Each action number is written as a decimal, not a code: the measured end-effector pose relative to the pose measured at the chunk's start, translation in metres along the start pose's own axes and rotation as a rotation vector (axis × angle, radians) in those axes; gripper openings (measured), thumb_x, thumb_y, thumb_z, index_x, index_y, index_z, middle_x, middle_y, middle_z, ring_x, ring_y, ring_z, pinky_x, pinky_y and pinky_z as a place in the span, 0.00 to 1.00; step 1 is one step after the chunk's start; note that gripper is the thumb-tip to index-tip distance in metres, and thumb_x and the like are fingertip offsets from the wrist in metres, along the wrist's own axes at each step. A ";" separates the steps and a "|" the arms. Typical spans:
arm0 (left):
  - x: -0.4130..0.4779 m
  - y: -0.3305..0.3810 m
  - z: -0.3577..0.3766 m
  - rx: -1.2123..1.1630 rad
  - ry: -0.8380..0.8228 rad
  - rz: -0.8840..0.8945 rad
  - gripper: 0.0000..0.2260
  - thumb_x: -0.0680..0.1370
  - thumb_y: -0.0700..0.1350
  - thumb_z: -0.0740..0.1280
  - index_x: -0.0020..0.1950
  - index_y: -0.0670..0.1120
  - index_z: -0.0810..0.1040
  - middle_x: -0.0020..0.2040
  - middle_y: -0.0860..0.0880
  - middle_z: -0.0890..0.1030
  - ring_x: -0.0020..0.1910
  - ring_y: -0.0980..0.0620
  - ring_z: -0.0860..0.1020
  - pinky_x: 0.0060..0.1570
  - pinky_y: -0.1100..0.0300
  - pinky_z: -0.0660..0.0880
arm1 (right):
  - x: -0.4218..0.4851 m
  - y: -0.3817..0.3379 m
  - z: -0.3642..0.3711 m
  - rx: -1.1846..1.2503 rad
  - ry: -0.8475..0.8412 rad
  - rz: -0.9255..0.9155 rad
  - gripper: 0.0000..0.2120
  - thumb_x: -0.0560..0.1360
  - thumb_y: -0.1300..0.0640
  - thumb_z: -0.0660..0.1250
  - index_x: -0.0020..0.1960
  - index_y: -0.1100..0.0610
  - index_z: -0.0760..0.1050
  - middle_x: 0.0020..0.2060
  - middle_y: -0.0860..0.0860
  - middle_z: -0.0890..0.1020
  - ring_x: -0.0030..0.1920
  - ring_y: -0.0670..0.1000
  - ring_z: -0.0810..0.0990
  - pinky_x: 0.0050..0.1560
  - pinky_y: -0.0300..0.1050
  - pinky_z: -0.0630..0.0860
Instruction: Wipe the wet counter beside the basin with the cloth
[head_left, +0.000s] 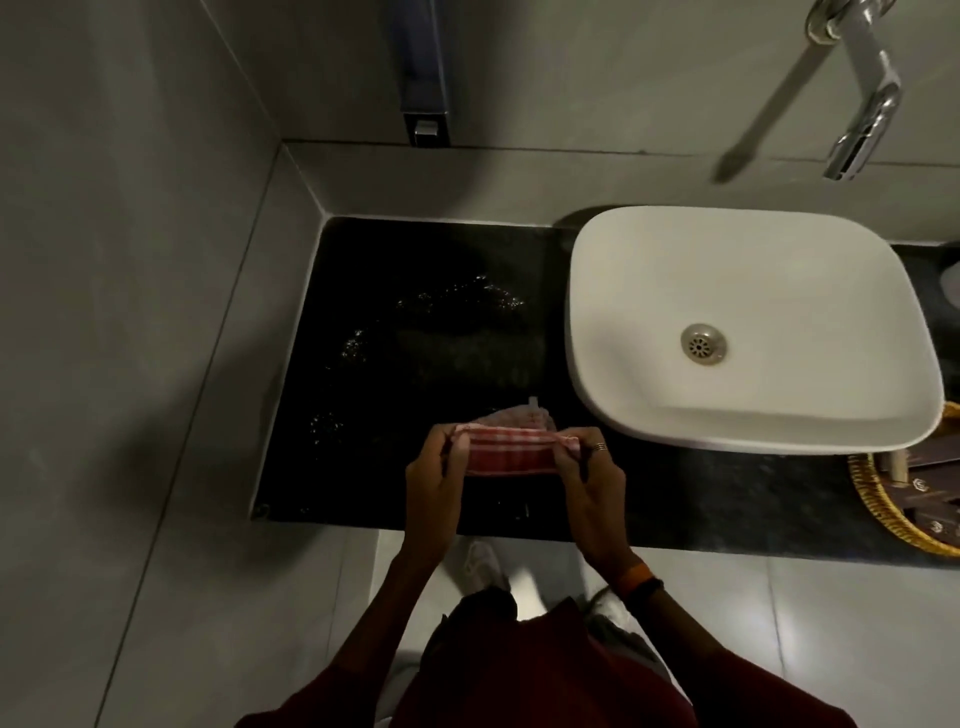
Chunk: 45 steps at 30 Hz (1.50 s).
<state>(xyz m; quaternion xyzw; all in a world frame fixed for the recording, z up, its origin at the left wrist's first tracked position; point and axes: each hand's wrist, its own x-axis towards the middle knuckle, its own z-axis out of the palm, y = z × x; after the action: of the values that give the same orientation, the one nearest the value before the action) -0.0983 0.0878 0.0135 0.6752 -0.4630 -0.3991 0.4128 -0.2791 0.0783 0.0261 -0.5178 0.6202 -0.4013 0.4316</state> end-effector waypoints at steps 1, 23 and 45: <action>0.005 0.001 0.000 -0.006 -0.004 0.020 0.06 0.83 0.55 0.59 0.55 0.56 0.74 0.45 0.61 0.83 0.44 0.63 0.83 0.38 0.72 0.78 | 0.004 -0.001 0.003 0.006 0.008 0.004 0.06 0.82 0.60 0.63 0.52 0.49 0.76 0.44 0.41 0.83 0.46 0.41 0.82 0.47 0.37 0.79; 0.118 -0.116 -0.023 1.037 -0.227 0.295 0.30 0.84 0.57 0.51 0.82 0.44 0.49 0.83 0.45 0.51 0.83 0.45 0.48 0.81 0.43 0.51 | 0.068 0.085 0.123 -0.963 -0.058 0.045 0.39 0.80 0.32 0.49 0.83 0.52 0.43 0.83 0.60 0.47 0.83 0.63 0.45 0.81 0.64 0.43; 0.120 -0.125 -0.018 1.000 -0.220 0.305 0.30 0.84 0.57 0.50 0.82 0.44 0.47 0.84 0.46 0.48 0.83 0.46 0.46 0.81 0.43 0.53 | 0.283 0.020 0.230 -1.035 -0.399 -0.406 0.37 0.81 0.35 0.54 0.83 0.54 0.52 0.82 0.61 0.52 0.83 0.62 0.48 0.81 0.67 0.45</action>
<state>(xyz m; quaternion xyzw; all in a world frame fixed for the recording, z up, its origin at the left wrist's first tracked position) -0.0141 0.0059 -0.1152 0.6688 -0.7300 -0.1338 0.0432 -0.0918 -0.2104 -0.0972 -0.8349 0.5305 -0.0159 0.1455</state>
